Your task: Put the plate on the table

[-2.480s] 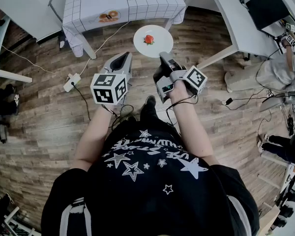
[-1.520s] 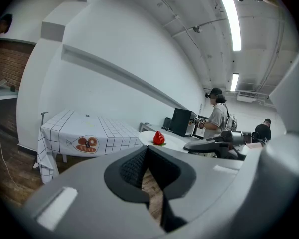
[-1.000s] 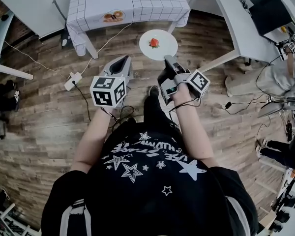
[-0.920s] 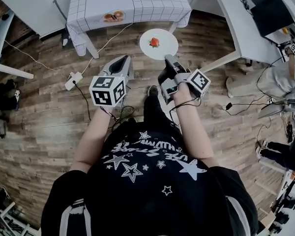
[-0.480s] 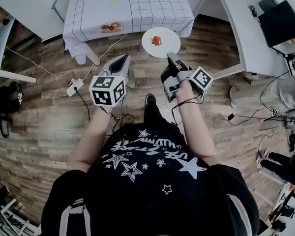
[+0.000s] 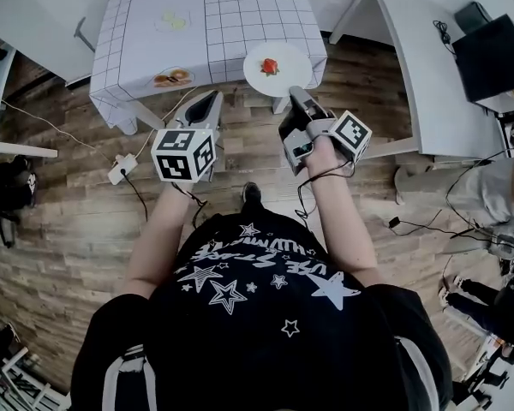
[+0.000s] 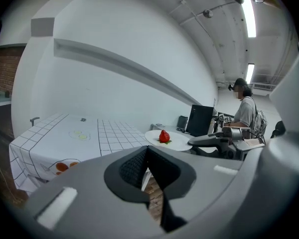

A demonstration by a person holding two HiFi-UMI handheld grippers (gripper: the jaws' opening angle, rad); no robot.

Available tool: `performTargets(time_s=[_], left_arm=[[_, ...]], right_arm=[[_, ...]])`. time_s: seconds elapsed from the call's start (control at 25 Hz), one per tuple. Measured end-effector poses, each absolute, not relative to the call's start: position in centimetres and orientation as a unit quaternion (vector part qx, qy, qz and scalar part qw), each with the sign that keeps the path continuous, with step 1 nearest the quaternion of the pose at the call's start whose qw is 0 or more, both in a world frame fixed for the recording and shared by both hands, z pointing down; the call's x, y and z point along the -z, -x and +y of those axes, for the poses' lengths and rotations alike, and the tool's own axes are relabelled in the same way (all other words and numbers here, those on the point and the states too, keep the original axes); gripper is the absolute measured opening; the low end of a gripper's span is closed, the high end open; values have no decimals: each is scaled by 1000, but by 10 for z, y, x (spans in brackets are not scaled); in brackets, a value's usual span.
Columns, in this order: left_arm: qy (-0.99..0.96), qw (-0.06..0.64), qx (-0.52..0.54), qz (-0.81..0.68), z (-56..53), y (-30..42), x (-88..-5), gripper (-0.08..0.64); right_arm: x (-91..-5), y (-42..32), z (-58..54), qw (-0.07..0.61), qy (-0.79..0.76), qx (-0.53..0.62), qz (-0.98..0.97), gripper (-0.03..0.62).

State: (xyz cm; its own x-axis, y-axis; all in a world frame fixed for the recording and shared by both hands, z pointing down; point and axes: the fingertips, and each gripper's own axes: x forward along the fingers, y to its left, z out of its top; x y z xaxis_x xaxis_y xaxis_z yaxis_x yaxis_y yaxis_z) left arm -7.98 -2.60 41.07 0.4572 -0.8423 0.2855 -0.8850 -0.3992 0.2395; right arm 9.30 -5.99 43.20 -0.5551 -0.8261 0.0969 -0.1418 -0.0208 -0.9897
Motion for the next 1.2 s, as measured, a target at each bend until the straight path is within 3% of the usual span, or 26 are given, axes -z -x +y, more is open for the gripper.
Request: performTargets(time_s=[1.2], left_arm=[[-832, 191, -66, -516, -177, 43, -430, 9]], right_arm=[[-456, -148, -198, 277, 391, 616, 626, 20]])
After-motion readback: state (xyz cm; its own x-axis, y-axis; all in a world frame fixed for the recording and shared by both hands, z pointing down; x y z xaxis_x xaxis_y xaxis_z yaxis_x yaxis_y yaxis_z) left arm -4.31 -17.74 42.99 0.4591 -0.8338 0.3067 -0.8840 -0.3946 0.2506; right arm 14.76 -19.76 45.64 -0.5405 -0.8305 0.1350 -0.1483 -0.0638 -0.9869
